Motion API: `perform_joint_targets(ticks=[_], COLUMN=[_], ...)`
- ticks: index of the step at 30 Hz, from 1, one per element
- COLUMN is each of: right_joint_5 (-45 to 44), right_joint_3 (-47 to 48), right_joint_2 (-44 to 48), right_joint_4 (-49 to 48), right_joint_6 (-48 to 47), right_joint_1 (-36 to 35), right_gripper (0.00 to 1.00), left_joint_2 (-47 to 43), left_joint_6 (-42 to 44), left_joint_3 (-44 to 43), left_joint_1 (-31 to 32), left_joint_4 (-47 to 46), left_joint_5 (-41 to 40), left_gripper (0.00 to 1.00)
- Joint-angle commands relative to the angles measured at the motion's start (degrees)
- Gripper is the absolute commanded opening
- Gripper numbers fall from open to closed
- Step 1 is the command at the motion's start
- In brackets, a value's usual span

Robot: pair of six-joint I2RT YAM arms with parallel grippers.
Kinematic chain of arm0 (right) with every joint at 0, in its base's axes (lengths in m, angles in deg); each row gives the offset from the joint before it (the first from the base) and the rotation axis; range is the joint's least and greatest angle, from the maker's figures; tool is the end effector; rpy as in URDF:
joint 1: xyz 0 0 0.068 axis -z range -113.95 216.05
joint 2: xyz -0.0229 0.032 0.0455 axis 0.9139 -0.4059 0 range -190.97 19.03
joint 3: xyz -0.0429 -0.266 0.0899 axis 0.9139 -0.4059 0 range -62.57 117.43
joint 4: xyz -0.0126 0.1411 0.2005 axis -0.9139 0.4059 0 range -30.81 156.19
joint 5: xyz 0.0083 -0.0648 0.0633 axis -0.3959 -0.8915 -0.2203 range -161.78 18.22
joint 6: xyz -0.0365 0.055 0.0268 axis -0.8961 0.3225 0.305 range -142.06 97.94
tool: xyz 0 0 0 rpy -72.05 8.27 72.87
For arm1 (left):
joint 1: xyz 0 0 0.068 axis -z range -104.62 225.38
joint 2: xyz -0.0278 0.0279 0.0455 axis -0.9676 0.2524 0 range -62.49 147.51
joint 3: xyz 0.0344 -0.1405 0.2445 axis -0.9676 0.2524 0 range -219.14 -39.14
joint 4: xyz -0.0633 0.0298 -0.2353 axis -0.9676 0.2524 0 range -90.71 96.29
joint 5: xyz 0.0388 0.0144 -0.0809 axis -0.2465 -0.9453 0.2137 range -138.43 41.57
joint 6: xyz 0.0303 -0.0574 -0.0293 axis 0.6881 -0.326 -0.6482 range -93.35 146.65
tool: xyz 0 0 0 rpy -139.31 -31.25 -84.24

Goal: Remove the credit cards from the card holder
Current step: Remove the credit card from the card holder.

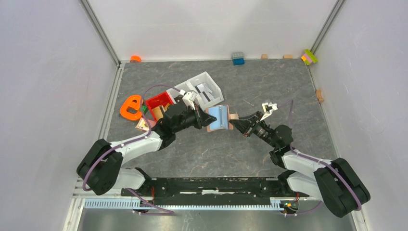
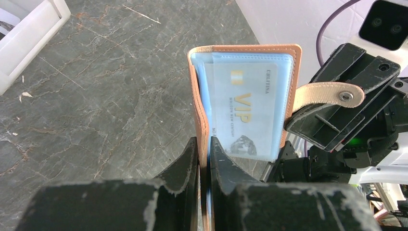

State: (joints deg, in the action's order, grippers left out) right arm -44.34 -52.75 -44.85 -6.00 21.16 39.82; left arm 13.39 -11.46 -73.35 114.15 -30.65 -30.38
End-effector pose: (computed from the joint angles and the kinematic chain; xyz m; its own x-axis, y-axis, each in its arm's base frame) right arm 0.1717 0.1148 0.2361 -0.4203 0.4705 -0.7759 -0.7000 0.3760 0.6072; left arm 0.2147 -0.1956 0.2478 -0.6381 -0.2402 -0.7315 0.5567 0.5123 -0.6539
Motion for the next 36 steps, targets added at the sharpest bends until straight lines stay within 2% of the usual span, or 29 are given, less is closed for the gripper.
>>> perform_joint_targets(ticks=[1, 4, 7, 10, 18, 19, 22, 28, 32, 36], right_joint_5=[2.1, 1.8, 1.2, 0.8, 0.5, 0.7, 1.0, 2.0, 3.5, 3.8], right_joint_3=[0.3, 1.1, 1.8, 1.9, 2.2, 2.1, 1.0, 0.7, 0.7, 0.9], right_joint_2=[-0.8, -1.4, -1.8, -1.7, -1.6, -1.5, -0.5, -0.7, -2.7, -3.5], right_joint_4=[-4.3, -2.0, 0.6, 1.8, 3.2, 2.5, -0.1, -2.6, -5.9, -6.4], right_joint_6=[0.9, 0.3, -0.5, -1.1, -1.6, -1.4, -0.9, 0.2, 2.1, 2.4], right_joint_1=[-0.3, -0.4, -0.4, -0.4, -0.4, -0.4, -0.4, -0.4, -0.4, -0.4], right_gripper=[0.07, 0.07, 0.24, 0.35, 0.38, 0.37, 0.16, 0.16, 0.00, 0.03], left_joint_2=[0.7, 1.3, 1.0, 0.8, 0.8, 0.8, 0.8, 1.0, 1.1, 1.3], left_joint_6=[1.3, 1.0, 1.1, 1.2, 1.3, 1.3, 1.3, 1.2, 1.3, 1.1], left_joint_3=[-0.6, -0.8, -0.6, -0.6, -0.7, -0.7, -0.7, -0.7, -0.7, -0.8], left_joint_1=[0.3, 0.3, 0.3, 0.3, 0.3, 0.3, 0.3, 0.3, 0.3, 0.4], left_joint_4=[-3.3, -4.1, -4.2, -4.0, -3.4, -3.3, -3.2, -3.3, -3.4, -4.7], left_joint_5=[1.6, 2.9, 3.1, 2.5, 2.1, 2.0, 1.8, 2.2, 2.6, 4.3], left_gripper=[0.02, 0.02, 0.02, 0.02, 0.02, 0.02, 0.02, 0.02, 0.02, 0.02])
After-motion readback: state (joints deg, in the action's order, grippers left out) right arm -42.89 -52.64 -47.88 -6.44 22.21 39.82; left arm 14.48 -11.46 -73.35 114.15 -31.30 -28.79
